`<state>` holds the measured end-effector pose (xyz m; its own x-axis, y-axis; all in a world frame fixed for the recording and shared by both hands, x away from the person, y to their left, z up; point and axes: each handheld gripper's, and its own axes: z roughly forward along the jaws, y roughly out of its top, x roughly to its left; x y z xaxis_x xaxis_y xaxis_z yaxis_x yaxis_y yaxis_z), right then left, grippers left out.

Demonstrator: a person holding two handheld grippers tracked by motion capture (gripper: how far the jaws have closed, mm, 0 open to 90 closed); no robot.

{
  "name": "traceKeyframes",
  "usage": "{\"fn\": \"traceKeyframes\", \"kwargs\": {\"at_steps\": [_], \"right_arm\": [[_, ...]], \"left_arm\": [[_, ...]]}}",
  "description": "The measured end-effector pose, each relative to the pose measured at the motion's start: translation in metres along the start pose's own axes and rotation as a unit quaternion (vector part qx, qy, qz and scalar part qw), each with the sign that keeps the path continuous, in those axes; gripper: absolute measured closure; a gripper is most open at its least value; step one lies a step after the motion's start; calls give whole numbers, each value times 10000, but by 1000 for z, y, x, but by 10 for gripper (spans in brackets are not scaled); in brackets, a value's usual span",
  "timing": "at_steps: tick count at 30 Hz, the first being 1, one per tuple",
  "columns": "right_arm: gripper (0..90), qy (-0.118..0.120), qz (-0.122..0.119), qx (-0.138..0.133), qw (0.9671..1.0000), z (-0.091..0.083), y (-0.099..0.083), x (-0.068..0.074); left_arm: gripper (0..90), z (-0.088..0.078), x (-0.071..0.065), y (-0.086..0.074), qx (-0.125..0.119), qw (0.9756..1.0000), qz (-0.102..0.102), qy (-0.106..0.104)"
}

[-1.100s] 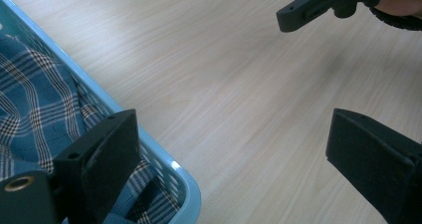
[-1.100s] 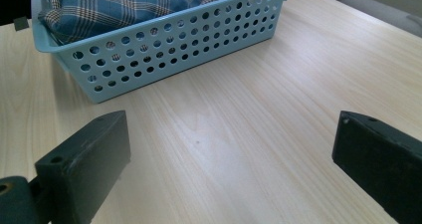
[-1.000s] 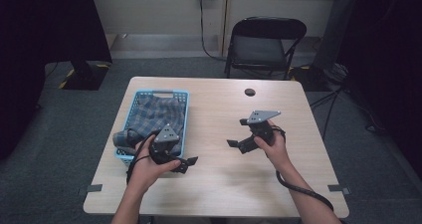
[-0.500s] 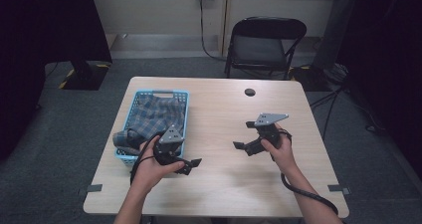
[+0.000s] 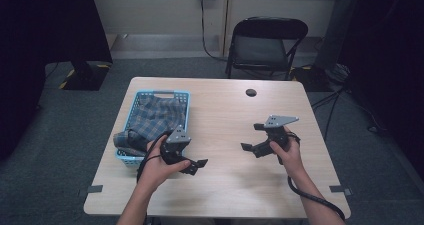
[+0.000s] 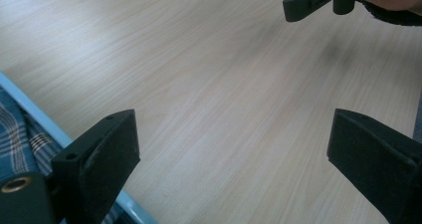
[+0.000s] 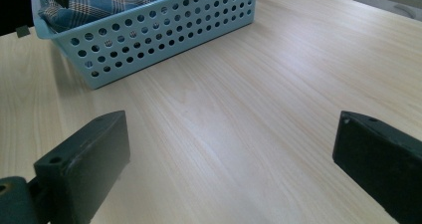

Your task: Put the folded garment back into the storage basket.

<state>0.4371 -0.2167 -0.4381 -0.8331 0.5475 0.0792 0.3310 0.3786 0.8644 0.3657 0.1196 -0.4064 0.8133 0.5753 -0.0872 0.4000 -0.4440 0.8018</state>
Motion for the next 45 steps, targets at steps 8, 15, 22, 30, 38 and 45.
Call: {"fn": "traceKeyframes", "kwargs": {"at_steps": [8,15,22,30,38,45], "right_arm": [[6,-61,31,32,10000,-6,-5,-2],[6,-85,56,38,9999,-11,-10,-3],[6,-118,57,82,9999,-14,-14,-5],[6,-150,105,94,9998,-19,-18,-7],[6,-188,99,106,9997,-23,-22,-8],[5,-212,135,88,9996,-26,-24,-11]], "left_arm": [[58,9,-2,3,6,9998,69,-166],[58,15,-3,5,-25,9996,125,-243],[58,24,-5,5,-3,9993,167,-336],[60,30,-6,7,-18,9989,201,-411],[60,37,-8,7,-19,9985,234,-494],[61,43,-8,6,-50,9980,253,-574]]}}
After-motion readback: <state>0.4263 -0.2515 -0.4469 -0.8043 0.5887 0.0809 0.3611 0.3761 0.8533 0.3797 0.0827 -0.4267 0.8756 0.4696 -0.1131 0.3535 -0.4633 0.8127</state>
